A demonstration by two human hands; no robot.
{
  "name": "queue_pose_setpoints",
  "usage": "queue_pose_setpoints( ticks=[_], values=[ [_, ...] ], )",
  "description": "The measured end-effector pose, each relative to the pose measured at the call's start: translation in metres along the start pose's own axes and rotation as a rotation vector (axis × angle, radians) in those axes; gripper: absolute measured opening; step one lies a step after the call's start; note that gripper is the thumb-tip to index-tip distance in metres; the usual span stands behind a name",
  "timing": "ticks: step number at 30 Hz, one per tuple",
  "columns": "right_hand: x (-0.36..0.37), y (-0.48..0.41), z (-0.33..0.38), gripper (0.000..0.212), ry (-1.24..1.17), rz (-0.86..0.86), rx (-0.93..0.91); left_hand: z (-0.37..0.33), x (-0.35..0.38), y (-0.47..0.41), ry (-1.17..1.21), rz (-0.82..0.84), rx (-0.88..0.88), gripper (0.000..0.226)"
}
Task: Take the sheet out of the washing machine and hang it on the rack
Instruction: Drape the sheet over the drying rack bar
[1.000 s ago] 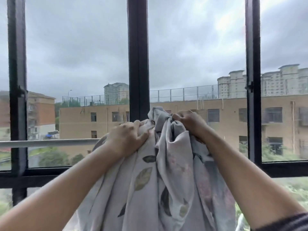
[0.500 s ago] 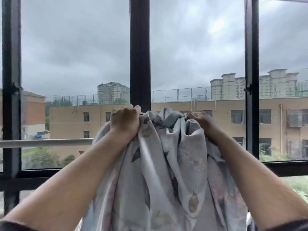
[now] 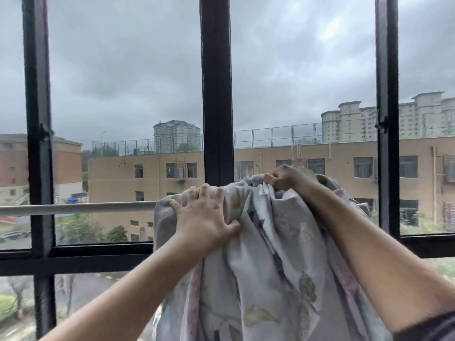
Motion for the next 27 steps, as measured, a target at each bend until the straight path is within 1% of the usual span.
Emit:
queue_pose_setpoints(
  ticks=[2, 3, 4, 6, 9, 10, 11, 12, 13, 14, 15, 16, 17, 18, 20, 21, 22, 23, 24, 25, 26, 27],
  values=[
    [0.000, 0.000, 0.006, 0.037, -0.001, -0.004, -0.007, -0.002, -0.014, 0.004, -0.088, -0.208, 0.065, 0.033],
    [0.001, -0.001, 0.009, 0.038, 0.009, 0.003, -0.008, -0.003, -0.020, 0.000, -0.105, -0.267, 0.109, 0.029],
    [0.002, -0.001, 0.011, 0.038, 0.020, 0.002, -0.010, -0.001, -0.025, -0.011, -0.085, -0.267, 0.126, 0.027],
    [0.002, -0.001, 0.013, 0.037, 0.029, -0.011, -0.007, 0.015, -0.033, -0.044, 0.074, -0.179, 0.062, 0.024],
    [0.000, 0.003, 0.010, 0.035, 0.012, -0.044, -0.003, 0.044, -0.045, -0.069, 0.298, -0.176, -0.195, 0.018],
    [0.000, 0.005, 0.009, 0.035, 0.010, -0.046, -0.001, 0.047, -0.044, -0.068, 0.374, -0.130, -0.269, 0.020],
    [0.000, 0.007, 0.007, 0.035, 0.016, -0.045, 0.003, 0.047, -0.039, -0.059, 0.515, -0.013, -0.338, 0.025],
    [-0.001, 0.008, 0.004, 0.036, 0.021, -0.043, 0.009, 0.040, -0.036, -0.046, 0.482, 0.038, -0.270, 0.028],
    [-0.003, 0.010, 0.000, 0.035, 0.022, -0.041, 0.017, 0.033, -0.038, -0.038, 0.331, 0.000, -0.107, 0.027],
    [-0.004, 0.011, -0.003, 0.035, 0.021, -0.040, 0.024, 0.027, -0.034, -0.031, 0.063, -0.056, 0.109, 0.030],
    [-0.005, 0.012, -0.006, 0.035, 0.023, -0.037, 0.027, 0.026, -0.031, -0.024, -0.081, -0.082, 0.193, 0.044],
    [-0.005, 0.013, -0.008, 0.035, 0.030, -0.036, 0.026, 0.031, -0.020, -0.017, -0.131, -0.088, 0.250, 0.060],
    [-0.006, 0.014, -0.008, 0.035, 0.038, -0.038, 0.021, 0.034, -0.014, -0.006, -0.117, -0.081, 0.284, 0.066],
    [-0.006, 0.014, -0.006, 0.036, 0.042, -0.048, 0.014, 0.038, -0.014, -0.003, -0.057, -0.083, 0.267, 0.060],
    [-0.005, 0.013, 0.001, 0.038, 0.043, -0.064, 0.000, 0.044, -0.023, -0.013, 0.111, -0.230, 0.242, 0.032],
    [-0.004, 0.013, 0.005, 0.037, 0.045, -0.066, -0.008, 0.049, -0.025, -0.023, 0.233, -0.294, 0.211, 0.018],
    [-0.003, 0.012, 0.009, 0.036, 0.044, -0.070, -0.013, 0.056, -0.031, -0.038, 0.328, -0.314, 0.139, 0.013],
    [-0.002, 0.011, 0.012, 0.034, 0.045, -0.074, -0.019, 0.066, -0.036, -0.058, 0.422, -0.278, 0.025, 0.017],
    [-0.002, 0.011, 0.015, 0.033, 0.050, -0.075, -0.024, 0.073, -0.041, -0.074, 0.466, -0.219, -0.071, 0.020],
    [-0.001, 0.010, 0.016, 0.034, 0.057, -0.072, -0.025, 0.075, -0.042, -0.082, 0.465, -0.180, -0.112, 0.020],
    [-0.001, 0.010, 0.017, 0.034, 0.062, -0.067, -0.025, 0.071, -0.040, -0.081, 0.450, -0.139, -0.103, 0.017],
    [0.000, 0.009, 0.016, 0.035, 0.060, -0.067, -0.023, 0.065, -0.034, -0.072, 0.421, -0.102, -0.042, 0.015]
  ],
)
Point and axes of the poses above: each hand's wrist, its own y-axis away from the middle knuckle, its own x-axis out of the palm, z = x × y, the point moved 3 cm from there along -y, towards the middle knuckle, and after that the axes turned 15 degrees about -x, right-handed, at the moved point
